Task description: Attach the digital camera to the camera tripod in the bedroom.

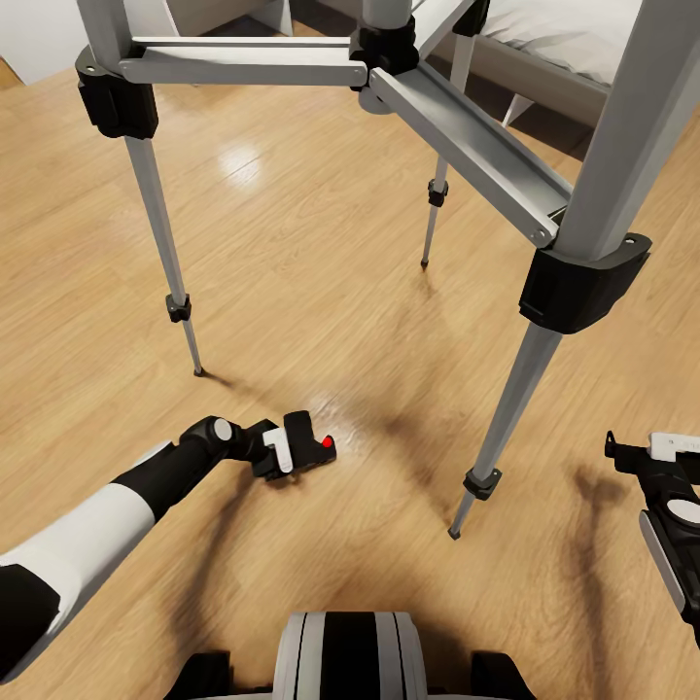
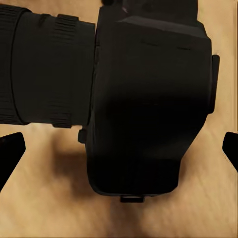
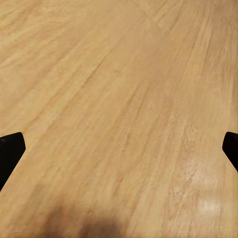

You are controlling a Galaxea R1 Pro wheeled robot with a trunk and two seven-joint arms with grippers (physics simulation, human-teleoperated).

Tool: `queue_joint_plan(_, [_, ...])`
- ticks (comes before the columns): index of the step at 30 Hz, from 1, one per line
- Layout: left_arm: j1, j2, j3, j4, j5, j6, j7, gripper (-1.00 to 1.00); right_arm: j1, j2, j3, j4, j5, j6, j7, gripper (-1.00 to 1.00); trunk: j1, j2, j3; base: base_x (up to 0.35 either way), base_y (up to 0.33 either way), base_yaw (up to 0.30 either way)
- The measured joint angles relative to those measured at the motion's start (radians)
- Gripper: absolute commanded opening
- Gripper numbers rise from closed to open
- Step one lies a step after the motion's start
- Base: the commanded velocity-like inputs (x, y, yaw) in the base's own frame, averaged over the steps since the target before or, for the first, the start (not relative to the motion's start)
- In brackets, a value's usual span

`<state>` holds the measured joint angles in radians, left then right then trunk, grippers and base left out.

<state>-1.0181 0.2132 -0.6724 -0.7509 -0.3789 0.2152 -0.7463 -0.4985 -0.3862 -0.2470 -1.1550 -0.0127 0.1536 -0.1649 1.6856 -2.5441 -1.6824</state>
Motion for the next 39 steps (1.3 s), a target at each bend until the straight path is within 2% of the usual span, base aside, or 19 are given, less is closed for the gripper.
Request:
queue_joint_plan(11, [0.0, -0.008, 0.0, 0.005, 0.0, 0.0, 0.005, 1.0, 0.0, 0.0, 0.0, 0.0, 0.0, 0.0, 0.0, 1.0, 0.0, 0.0, 0.0, 0.0, 0.0, 0.0])
queue_joint_plan(19, [0.0, -0.012, -0.001, 0.018, 0.004, 0.002, 0.052, 1.0, 0.0, 0.0, -0.001, 0.0, 0.0, 0.0, 0.0, 1.0, 0.0, 0.0, 0.0, 0.0, 0.0, 0.0])
queue_joint_plan(25, [-0.001, -0.024, -0.004, 0.049, 0.011, 0.005, 0.077, 1.0, 0.0, 0.0, -0.001, 0.0, 0.0, 0.0, 0.0, 1.0, -0.009, 0.0, 0.0, 0.0, 0.0, 0.0])
queue_joint_plan(39, [-0.001, -0.034, -0.008, 0.073, 0.016, 0.007, 0.084, 1.0, 0.0, 0.0, -0.001, 0.0, 0.0, 0.0, 0.0, 1.0, -0.015, 0.0, 0.0, 0.0, 0.0, 0.0])
